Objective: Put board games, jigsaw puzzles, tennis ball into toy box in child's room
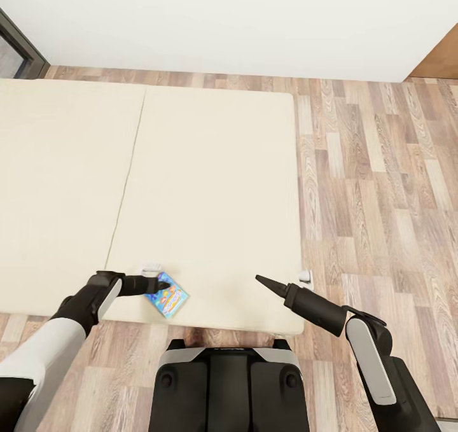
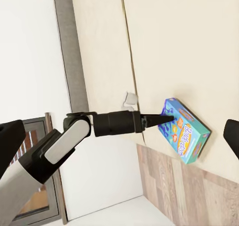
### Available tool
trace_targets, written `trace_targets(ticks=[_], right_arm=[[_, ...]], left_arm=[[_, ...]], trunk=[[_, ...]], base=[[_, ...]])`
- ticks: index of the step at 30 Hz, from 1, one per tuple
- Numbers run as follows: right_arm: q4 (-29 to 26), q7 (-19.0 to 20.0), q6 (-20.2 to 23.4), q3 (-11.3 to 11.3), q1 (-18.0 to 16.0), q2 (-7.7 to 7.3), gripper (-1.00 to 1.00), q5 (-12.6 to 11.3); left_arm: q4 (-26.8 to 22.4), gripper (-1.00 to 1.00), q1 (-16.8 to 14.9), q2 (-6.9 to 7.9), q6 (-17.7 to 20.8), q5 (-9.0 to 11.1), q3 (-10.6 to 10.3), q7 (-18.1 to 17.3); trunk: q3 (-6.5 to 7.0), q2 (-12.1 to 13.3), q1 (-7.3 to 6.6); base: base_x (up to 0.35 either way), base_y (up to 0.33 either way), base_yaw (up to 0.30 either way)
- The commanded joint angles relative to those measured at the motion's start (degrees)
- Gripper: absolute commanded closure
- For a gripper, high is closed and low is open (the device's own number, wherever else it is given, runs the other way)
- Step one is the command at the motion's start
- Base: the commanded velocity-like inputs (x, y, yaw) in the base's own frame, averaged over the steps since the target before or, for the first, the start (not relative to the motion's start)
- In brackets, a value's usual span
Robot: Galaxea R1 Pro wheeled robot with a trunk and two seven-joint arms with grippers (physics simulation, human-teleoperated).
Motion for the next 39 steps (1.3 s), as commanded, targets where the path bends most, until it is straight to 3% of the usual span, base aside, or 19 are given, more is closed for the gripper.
trace_targets(ticks=[1,13,39], right_arm=[[-0.02,0.13,0.32,-0.07,-0.03,0.02,-1.0,-0.02],[-0.01,0.18,0.32,-0.07,-0.03,0.0,-1.0,-0.02],[0.0,0.19,0.32,-0.07,-0.03,0.0,-1.0,-0.02]], left_arm=[[-0.07,-1.0,-0.02,0.18,0.5,0.61,-0.29,0.18],[-0.07,-1.0,-0.02,1.15,3.38,0.54,-0.49,0.1],[0.06,-1.0,-0.02,0.74,7.25,0.49,-1.68,0.1]], trunk=[[-0.06,-0.09,0.03],[-0.06,-0.09,0.03],[-0.06,-0.09,0.03]], base=[[0.0,0.0,0.0],[0.0,0.0,0.0],[0.0,0.0,0.0]])
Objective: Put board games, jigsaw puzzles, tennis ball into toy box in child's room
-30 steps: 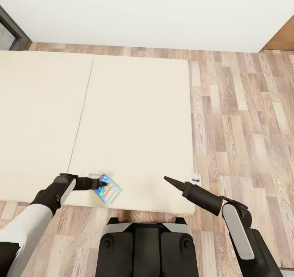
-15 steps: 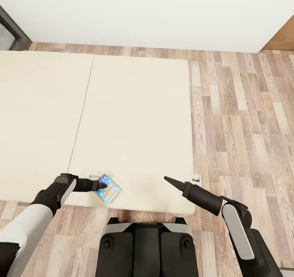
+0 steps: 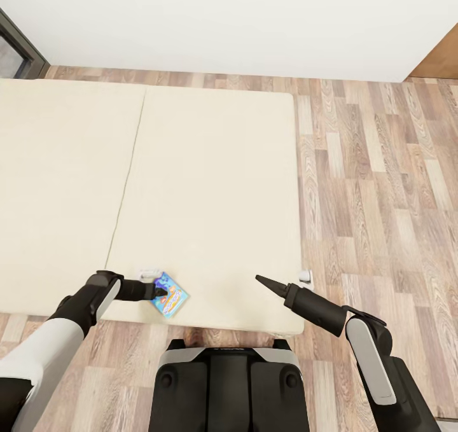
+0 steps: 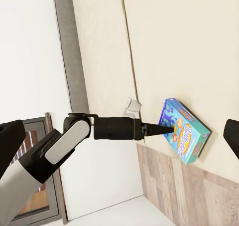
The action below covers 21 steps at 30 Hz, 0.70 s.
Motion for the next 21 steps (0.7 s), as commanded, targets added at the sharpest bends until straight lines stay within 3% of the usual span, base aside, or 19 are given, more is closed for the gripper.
trace_targets(ticks=[1,8,15,21], right_arm=[[-0.02,0.14,0.32,-0.07,-0.03,0.01,-1.0,-0.02],[-0.03,0.15,0.32,-0.12,-0.03,0.01,-1.0,-0.02],[-0.02,0.15,0.32,-0.14,-0.03,0.01,-1.0,-0.02],[-0.03,0.15,0.32,-0.15,-0.03,0.01,-1.0,-0.02]], left_arm=[[0.0,-1.0,-0.02,0.02,0.47,0.56,-0.32,0.24],[0.21,-1.0,0.03,-0.16,1.09,0.47,-0.38,0.33],[0.24,-1.0,0.06,-0.18,1.06,0.52,-3.42,0.36],[0.24,-1.0,0.07,-0.24,1.03,0.58,-4.14,0.29]], trunk=[[-0.06,-0.09,0.03],[-0.06,-0.09,0.03],[-0.06,-0.09,0.03],[-0.06,-0.09,0.03]], base=[[0.0,0.0,0.0],[0.0,0.0,0.0],[0.0,0.0,0.0],[0.0,0.0,0.0]])
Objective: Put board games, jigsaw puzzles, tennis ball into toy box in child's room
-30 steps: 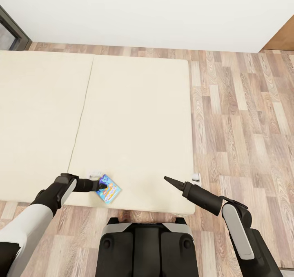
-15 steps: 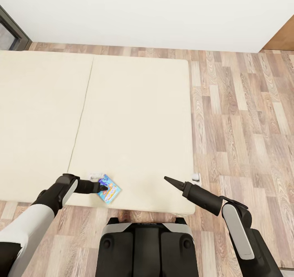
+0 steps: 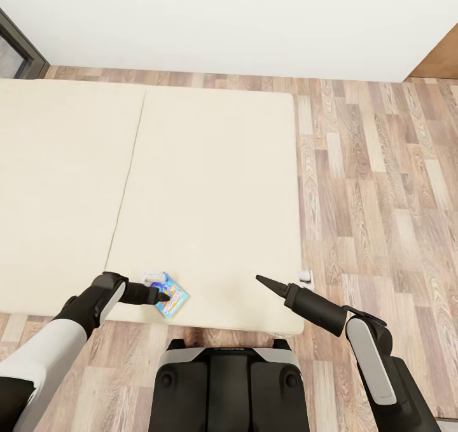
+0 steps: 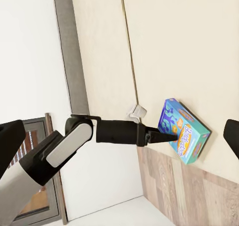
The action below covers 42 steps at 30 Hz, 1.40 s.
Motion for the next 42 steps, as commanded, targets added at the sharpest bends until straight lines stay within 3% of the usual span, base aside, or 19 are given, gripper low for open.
trace_targets(ticks=[1,8,15,42], right_arm=[[-0.02,0.14,0.34,-0.1,-0.03,0.01,-1.0,-0.02],[-0.01,0.14,0.33,-0.15,-0.03,0.0,-1.0,-0.02],[0.06,0.14,0.32,-0.16,-0.03,0.01,-1.0,-0.02],[0.06,0.1,0.32,-0.07,-0.03,0.01,-1.0,-0.02]], left_arm=[[-0.07,-1.0,-0.03,0.04,0.34,0.62,-0.38,0.18],[-0.17,-1.0,-0.02,-0.33,0.26,0.8,-0.42,-0.31],[-0.48,-1.0,-0.02,-0.34,-0.09,0.56,-0.47,-8.24],[-0.59,-1.0,0.06,-0.84,-0.72,0.46,-0.48,-8.85]], trunk=[[-0.06,-0.09,0.03],[-0.06,-0.09,0.03],[-0.06,-0.09,0.03],[-0.06,-0.09,0.03]], base=[[0.0,0.0,0.0],[0.0,0.0,0.0],[0.0,0.0,0.0],[0.0,-0.134,0.0]])
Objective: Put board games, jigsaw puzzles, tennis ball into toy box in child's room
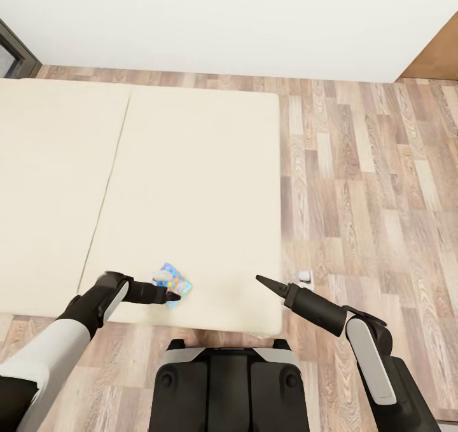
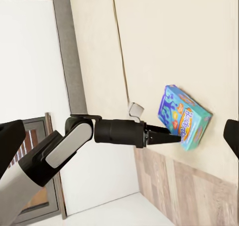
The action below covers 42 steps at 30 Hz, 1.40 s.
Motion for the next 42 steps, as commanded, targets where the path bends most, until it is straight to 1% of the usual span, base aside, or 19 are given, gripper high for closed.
trace_targets(ticks=[1,9,15,27,36,42], right_arm=[[0.01,0.15,0.32,-0.09,-0.03,0.0,-1.0,-0.04],[0.01,0.19,0.32,-0.12,-0.03,0.0,-1.0,-0.04],[0.01,0.19,0.32,-0.14,-0.03,-0.01,-1.0,-0.04],[0.01,0.19,0.32,-0.14,-0.03,0.0,-1.0,-0.04],[0.01,0.18,0.32,-0.14,-0.03,0.0,-1.0,-0.04],[0.01,0.13,0.32,-0.12,-0.03,0.0,-1.0,-0.04]], left_arm=[[-0.08,-1.0,-0.02,-0.02,0.45,0.57,-0.28,0.21],[-0.08,-1.0,-0.02,-0.17,0.39,0.55,-0.28,0.23],[-0.08,-1.0,-0.02,-0.16,0.36,0.55,-0.28,0.22],[-0.08,-1.0,-0.02,-0.04,0.39,0.55,-0.02,0.16],[-0.08,-1.0,-0.02,0.98,0.42,0.55,0.19,-0.37],[-0.08,-1.0,-0.02,1.19,0.43,0.55,0.19,-0.32]], trunk=[[-0.06,-0.09,0.03],[-0.06,-0.09,0.03],[-0.06,-0.09,0.03],[-0.06,-0.09,0.03],[-0.06,-0.09,0.03],[-0.06,-0.09,0.03]], base=[[0.0,-0.224,0.0],[0.0,-0.227,0.0],[0.0,-0.057,0.0],[0.0,-0.132,0.0],[0.0,0.01,0.0],[0.0,0.063,0.0]])
